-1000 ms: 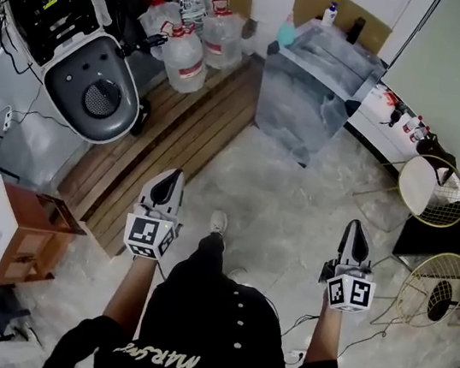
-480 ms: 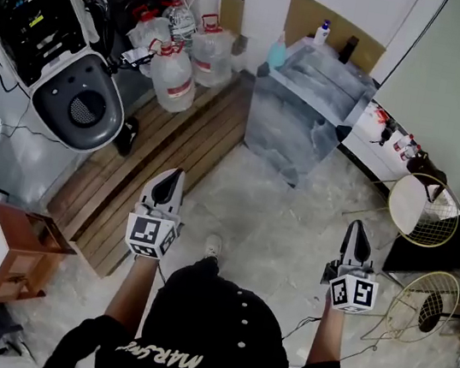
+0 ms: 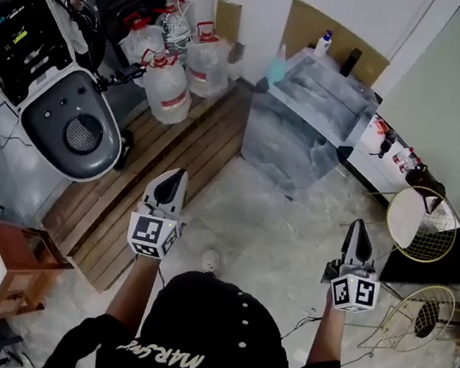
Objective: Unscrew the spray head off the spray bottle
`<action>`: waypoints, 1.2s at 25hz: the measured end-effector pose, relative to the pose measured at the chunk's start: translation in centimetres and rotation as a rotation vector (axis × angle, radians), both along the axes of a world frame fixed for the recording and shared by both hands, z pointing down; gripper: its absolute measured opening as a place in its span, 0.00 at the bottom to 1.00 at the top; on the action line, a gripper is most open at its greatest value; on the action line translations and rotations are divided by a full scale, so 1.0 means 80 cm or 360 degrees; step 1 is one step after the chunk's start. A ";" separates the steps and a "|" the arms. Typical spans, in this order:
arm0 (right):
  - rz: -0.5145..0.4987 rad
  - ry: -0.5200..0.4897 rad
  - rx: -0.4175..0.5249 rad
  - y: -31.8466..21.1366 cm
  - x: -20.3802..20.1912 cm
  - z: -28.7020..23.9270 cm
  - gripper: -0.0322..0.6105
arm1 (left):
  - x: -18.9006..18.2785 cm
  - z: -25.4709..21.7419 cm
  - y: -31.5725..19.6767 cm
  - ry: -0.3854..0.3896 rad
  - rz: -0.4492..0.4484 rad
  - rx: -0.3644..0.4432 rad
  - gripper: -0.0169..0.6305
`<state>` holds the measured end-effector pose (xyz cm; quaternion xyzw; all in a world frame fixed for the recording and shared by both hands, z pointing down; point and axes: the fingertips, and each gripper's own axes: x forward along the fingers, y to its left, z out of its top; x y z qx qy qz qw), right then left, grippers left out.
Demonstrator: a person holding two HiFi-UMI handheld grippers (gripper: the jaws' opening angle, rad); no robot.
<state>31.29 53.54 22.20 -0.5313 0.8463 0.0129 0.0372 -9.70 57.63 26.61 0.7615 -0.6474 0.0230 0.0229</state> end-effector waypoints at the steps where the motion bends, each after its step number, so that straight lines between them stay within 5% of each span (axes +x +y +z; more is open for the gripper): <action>1: 0.0000 -0.0002 0.0001 -0.009 -0.005 0.000 0.07 | -0.005 0.001 -0.010 0.0002 0.0002 -0.0001 0.07; 19: 0.0022 0.0006 0.0004 -0.166 -0.107 0.002 0.07 | -0.107 0.012 -0.166 -0.0002 0.0031 -0.0020 0.07; 30: -0.0001 0.0053 -0.0064 -0.197 -0.138 0.024 0.07 | -0.106 0.027 -0.204 -0.0008 0.0132 -0.0040 0.06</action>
